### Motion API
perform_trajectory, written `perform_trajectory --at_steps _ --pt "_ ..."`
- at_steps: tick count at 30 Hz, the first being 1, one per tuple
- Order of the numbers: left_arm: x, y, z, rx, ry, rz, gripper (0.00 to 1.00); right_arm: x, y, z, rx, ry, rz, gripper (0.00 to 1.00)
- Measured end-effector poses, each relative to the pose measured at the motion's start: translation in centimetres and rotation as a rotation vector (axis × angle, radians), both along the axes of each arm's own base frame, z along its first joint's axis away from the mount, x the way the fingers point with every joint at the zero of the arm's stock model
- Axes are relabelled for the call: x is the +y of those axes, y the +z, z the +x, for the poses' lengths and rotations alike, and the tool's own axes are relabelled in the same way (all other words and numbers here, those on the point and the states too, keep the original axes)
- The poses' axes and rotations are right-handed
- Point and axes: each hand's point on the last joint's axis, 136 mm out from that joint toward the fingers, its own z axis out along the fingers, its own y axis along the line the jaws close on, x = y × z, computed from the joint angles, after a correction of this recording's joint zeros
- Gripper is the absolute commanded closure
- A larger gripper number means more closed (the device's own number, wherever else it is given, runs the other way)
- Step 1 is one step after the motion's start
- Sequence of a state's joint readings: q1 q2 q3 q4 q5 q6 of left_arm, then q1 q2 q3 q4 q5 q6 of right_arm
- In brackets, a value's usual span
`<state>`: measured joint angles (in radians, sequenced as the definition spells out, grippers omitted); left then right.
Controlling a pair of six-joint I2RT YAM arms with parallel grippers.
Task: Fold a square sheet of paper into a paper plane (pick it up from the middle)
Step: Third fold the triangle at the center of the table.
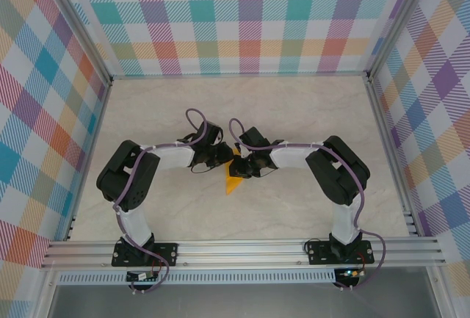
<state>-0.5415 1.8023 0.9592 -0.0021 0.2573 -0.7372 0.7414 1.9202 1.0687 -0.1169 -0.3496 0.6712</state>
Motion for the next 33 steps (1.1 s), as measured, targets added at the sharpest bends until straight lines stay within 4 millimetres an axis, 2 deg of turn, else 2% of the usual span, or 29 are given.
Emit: perform_trajectory --at_steps 6,8,12,16,19,24,29,33 --pt "1.4 3.6 0.3 -0.087 0.074 -0.014 0.80 0.0 0.0 0.0 0.000 0.000 0.000 0.87" --pt "2.4 4.0 -0.1 -0.096 0.102 -0.012 0.80 0.0 0.0 0.0 0.000 0.000 0.000 0.87" --pt "4.0 2.9 -2.1 -0.062 0.133 -0.011 0.80 0.0 0.0 0.0 0.001 0.000 0.001 0.86" --pt "4.5 1.4 -4.9 -0.011 0.128 -0.048 0.81 0.1 0.1 0.0 0.001 0.001 0.003 0.86" --pt "4.3 1.1 -7.2 0.013 0.104 -0.086 0.81 0.1 0.1 0.0 0.002 0.001 0.003 0.86" --pt "2.9 2.1 -9.8 0.008 0.050 -0.172 0.81 0.1 0.2 0.0 0.007 0.004 0.004 0.87" --pt "1.8 2.6 -11.0 0.004 0.012 -0.216 0.82 0.2 0.4 0.0 0.010 0.005 0.007 0.87" --pt "1.1 2.8 -11.1 -0.003 -0.001 -0.231 0.83 0.3 0.5 0.0 0.010 0.006 0.009 0.87"
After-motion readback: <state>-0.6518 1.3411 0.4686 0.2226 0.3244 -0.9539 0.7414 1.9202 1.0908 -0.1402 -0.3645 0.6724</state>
